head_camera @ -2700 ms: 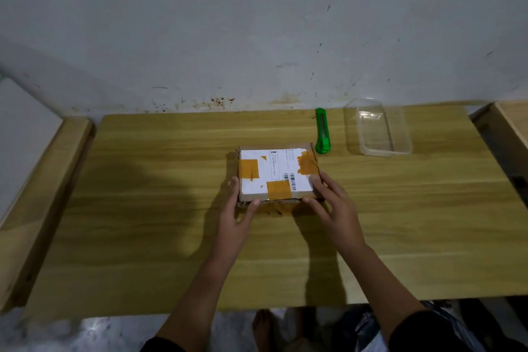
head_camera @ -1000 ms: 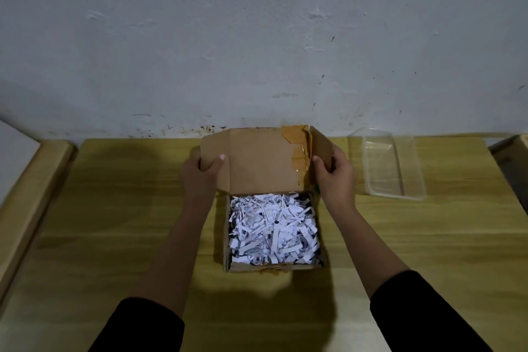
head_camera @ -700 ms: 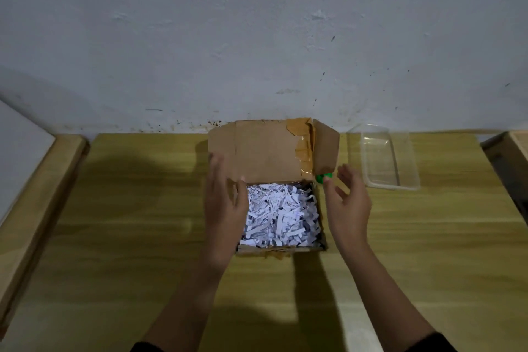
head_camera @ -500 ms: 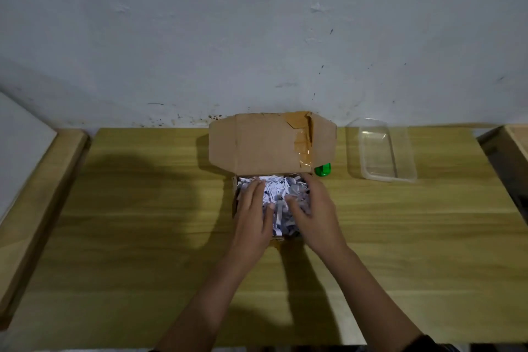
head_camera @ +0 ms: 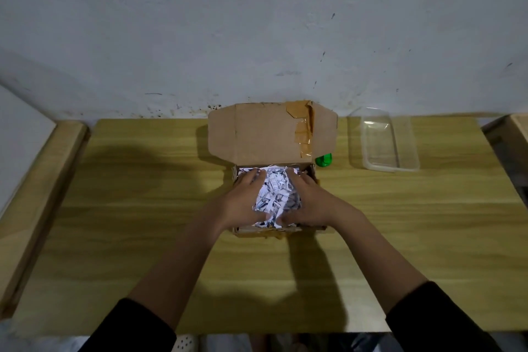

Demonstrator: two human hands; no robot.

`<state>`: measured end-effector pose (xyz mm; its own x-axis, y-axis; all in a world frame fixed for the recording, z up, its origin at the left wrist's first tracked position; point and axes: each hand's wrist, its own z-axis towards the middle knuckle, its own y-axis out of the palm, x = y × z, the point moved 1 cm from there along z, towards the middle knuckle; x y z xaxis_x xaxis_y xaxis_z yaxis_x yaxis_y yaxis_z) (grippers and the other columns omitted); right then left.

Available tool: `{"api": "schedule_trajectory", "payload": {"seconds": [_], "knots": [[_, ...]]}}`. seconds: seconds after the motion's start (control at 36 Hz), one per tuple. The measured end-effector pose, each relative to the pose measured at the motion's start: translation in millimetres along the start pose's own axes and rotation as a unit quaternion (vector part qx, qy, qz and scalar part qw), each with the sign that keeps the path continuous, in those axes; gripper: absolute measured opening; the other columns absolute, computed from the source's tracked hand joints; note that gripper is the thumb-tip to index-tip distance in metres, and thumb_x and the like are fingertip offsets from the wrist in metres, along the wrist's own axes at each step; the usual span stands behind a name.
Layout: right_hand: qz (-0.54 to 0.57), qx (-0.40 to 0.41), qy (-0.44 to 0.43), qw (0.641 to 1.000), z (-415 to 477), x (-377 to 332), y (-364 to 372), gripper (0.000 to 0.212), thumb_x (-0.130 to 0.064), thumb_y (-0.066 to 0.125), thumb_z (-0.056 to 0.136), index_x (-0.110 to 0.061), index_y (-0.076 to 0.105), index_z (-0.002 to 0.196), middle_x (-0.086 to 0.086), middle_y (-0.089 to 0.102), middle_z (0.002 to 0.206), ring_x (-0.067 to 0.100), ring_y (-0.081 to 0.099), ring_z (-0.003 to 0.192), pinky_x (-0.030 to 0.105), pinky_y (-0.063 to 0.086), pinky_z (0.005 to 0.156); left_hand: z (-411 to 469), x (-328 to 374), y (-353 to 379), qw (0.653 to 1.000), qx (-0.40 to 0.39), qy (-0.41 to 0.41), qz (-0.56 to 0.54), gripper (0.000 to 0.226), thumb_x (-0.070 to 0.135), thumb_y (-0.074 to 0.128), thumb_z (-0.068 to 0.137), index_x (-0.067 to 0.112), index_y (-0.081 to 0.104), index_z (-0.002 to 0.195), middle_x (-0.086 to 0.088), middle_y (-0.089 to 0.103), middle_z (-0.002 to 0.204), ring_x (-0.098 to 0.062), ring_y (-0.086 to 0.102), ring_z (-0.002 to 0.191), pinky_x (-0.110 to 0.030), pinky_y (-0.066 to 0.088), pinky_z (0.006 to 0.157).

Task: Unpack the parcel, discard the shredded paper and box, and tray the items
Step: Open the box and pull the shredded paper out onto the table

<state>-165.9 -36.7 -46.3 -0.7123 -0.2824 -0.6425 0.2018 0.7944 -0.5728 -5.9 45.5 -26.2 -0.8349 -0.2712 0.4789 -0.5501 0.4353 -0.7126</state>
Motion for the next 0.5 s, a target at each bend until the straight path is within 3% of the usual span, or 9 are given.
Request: {"api": "schedule_trajectory", "payload": {"seconds": [0.11, 0.19, 0.33, 0.5], "knots": [[-0.009, -0.026, 0.008, 1.0, 4.2, 0.1, -2.1, 0.125, -0.044, 0.083, 0.059, -0.031, -0.005, 0.148, 0.003, 0.0, 0.158, 0.024, 0.007, 0.145, 0.043, 0.025, 0.114, 7.7, 0.9, -2.1, 0.999, -0.023, -0.012, 0.028, 0.105, 0.035, 0.07, 0.08, 0.015, -0.007, 0.148, -0.004, -0.007, 0.158, -0.02, -0.003, 0.145, -0.036, 0.015, 0.117], [-0.012, -0.026, 0.009, 1.0, 8.8, -1.0, -3.8, 0.128, -0.043, 0.085, 0.055, -0.033, -0.003, 0.147, 0.007, 0.008, 0.156, 0.027, 0.015, 0.143, 0.044, 0.03, 0.111, 16.0, 1.6, -2.2, 0.998, -0.027, -0.016, 0.045, 0.111, 0.036, 0.075, 0.074, 0.015, -0.005, 0.149, -0.005, 0.002, 0.157, -0.024, 0.003, 0.145, -0.04, 0.017, 0.116], [-0.011, -0.023, 0.006, 1.0, 13.8, -3.1, -2.6, 0.119, -0.037, 0.087, 0.055, -0.033, 0.009, 0.145, 0.005, 0.022, 0.15, 0.026, 0.026, 0.136, 0.036, 0.033, 0.104, 26.2, 0.9, -2.6, 0.997, -0.049, -0.034, 0.042, 0.117, 0.035, 0.081, 0.066, 0.017, 0.0, 0.148, -0.003, 0.011, 0.153, -0.025, 0.013, 0.142, -0.045, 0.027, 0.112], [-0.047, -0.036, 0.017, 0.998, 11.7, -7.6, -4.5, 0.115, -0.03, 0.085, 0.061, -0.029, 0.008, 0.145, 0.01, 0.02, 0.146, 0.031, 0.029, 0.135, 0.042, 0.034, 0.108, 31.9, 2.0, -6.8, 0.994, -0.083, -0.048, 0.052, 0.123, 0.035, 0.085, 0.061, 0.018, 0.0, 0.148, -0.004, 0.013, 0.151, -0.028, 0.021, 0.14, -0.047, 0.031, 0.109]]}}
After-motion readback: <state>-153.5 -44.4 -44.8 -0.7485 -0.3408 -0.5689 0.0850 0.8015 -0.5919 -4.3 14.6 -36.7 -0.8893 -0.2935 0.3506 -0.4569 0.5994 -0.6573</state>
